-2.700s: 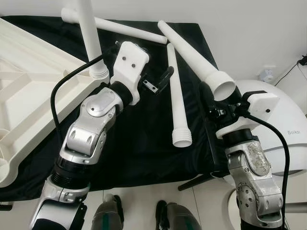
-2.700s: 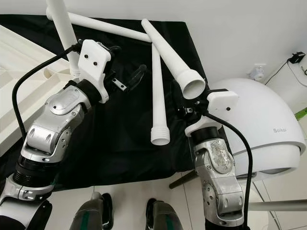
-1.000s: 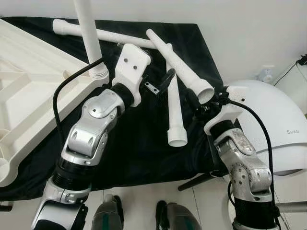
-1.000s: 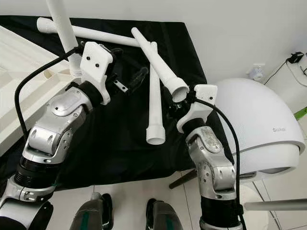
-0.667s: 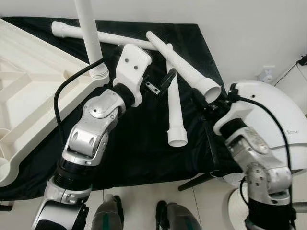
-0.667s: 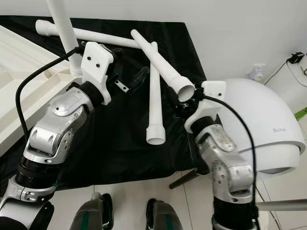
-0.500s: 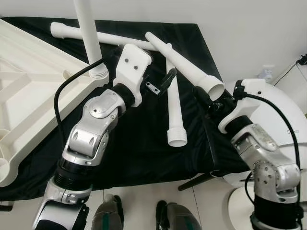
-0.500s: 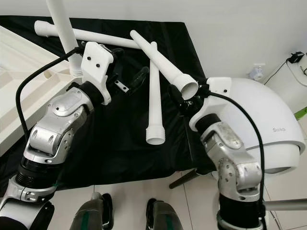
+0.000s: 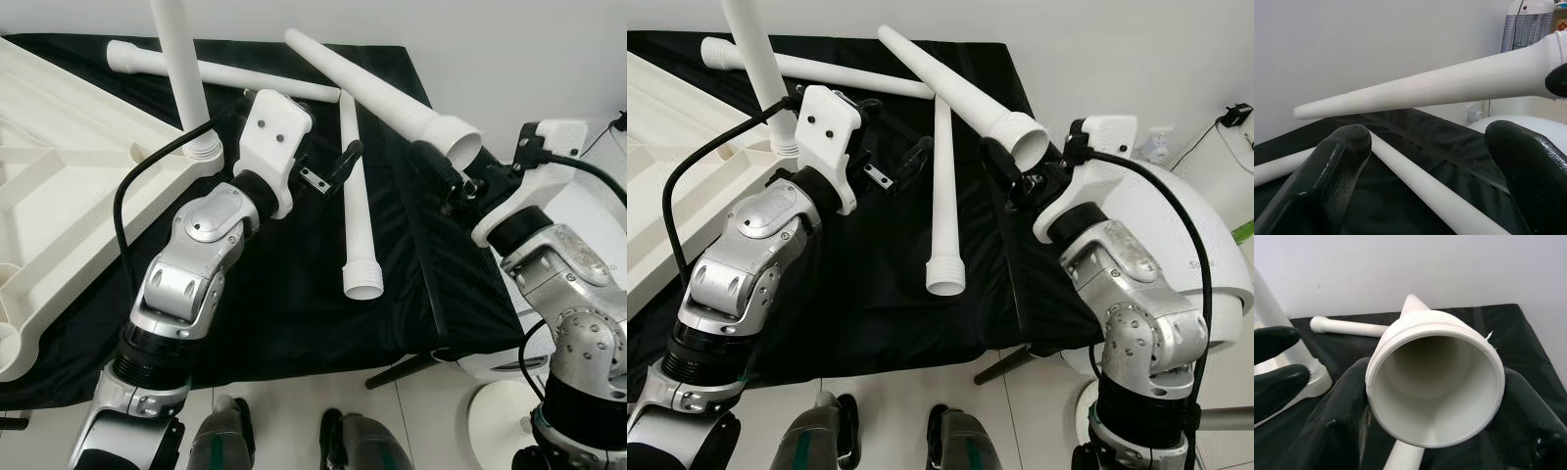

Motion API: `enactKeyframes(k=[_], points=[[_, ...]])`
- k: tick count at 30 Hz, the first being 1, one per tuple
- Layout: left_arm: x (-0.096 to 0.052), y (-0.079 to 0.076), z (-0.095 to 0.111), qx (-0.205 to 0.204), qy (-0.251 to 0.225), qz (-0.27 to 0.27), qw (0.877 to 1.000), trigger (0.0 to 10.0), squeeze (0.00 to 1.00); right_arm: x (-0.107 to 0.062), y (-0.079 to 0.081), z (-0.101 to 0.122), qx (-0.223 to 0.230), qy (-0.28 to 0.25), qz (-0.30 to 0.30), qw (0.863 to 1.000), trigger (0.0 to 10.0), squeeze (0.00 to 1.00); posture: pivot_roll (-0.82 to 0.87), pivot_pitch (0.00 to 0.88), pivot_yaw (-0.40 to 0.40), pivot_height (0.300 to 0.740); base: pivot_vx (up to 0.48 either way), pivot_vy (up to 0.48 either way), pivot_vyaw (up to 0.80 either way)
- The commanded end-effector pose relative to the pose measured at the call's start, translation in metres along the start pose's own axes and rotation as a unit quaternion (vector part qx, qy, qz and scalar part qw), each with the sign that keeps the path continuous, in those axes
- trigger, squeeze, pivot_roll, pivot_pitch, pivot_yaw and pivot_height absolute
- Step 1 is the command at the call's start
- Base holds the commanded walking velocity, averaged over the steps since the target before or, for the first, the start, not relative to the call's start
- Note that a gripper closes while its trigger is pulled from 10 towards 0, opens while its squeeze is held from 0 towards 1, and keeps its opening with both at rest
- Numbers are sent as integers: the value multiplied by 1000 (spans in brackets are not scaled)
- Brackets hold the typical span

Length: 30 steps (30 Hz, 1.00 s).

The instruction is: Building children table

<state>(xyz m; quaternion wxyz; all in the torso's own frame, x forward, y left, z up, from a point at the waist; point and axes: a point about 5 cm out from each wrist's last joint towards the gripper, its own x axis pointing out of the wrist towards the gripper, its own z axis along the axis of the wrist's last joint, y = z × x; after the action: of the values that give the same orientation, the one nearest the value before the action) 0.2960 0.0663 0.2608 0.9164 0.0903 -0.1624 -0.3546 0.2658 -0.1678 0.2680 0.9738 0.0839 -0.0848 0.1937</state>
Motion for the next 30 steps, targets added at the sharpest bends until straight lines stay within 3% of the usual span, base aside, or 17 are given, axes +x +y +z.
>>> enactKeyframes(k=[1, 15, 24, 30], points=[[1, -3, 0, -4, 0, -6, 1000, 10000, 0, 0, -6, 1, -5, 9, -15, 1000, 10000, 0, -49, 183, -31, 740, 0, 0, 0], [0, -3, 0, -4, 0, -1, 1000, 10000, 0, 6, -22, -9, 31, 77, -37, 996, 10000, 0, -45, 181, -41, 740, 0, 0, 0], [0, -3, 0, -6, -2, 1, 1000, 10000, 0, 2, -21, -5, 47, 110, 0, 993, 10000, 0, -53, 178, -37, 740, 0, 0, 0], [2, -5, 1, -8, -6, -1, 1000, 10000, 0, -11, -18, 0, 23, 147, 47, 988, 10000, 0, -62, 176, -30, 740, 0, 0, 0]])
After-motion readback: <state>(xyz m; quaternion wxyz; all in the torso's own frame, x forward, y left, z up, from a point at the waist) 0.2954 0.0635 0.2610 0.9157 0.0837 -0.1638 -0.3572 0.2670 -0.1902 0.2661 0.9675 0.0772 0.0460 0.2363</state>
